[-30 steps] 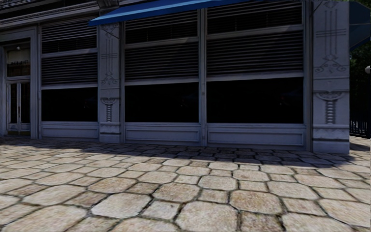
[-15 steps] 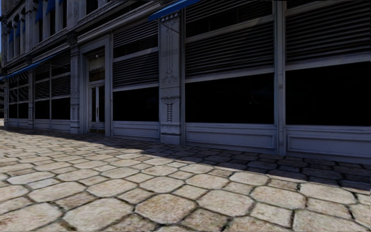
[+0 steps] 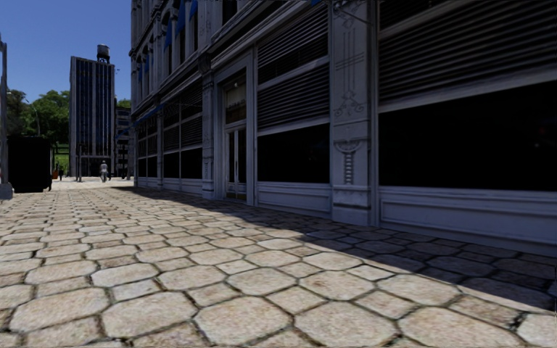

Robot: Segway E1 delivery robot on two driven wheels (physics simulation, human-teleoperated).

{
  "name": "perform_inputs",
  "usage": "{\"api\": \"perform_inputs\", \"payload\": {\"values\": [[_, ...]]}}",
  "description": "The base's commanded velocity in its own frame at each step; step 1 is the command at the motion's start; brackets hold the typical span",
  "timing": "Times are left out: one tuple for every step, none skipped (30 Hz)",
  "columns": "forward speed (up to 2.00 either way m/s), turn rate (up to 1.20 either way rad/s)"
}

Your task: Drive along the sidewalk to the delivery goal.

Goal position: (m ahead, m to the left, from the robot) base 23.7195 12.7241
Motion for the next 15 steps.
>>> {"api": "perform_inputs", "payload": {"values": [[1.38, 0.71], [1.38, 0.71], [1.38, 0.70], [1.38, 0.70], [1.38, 0.69], [1.38, 0.69], [1.38, 0.69], [1.38, 0.69], [1.38, 0.69], [1.39, 0.69], [1.39, 0.69], [1.39, 0.69], [1.39, 0.68], [1.39, 0.67], [1.39, 0.67]]}}
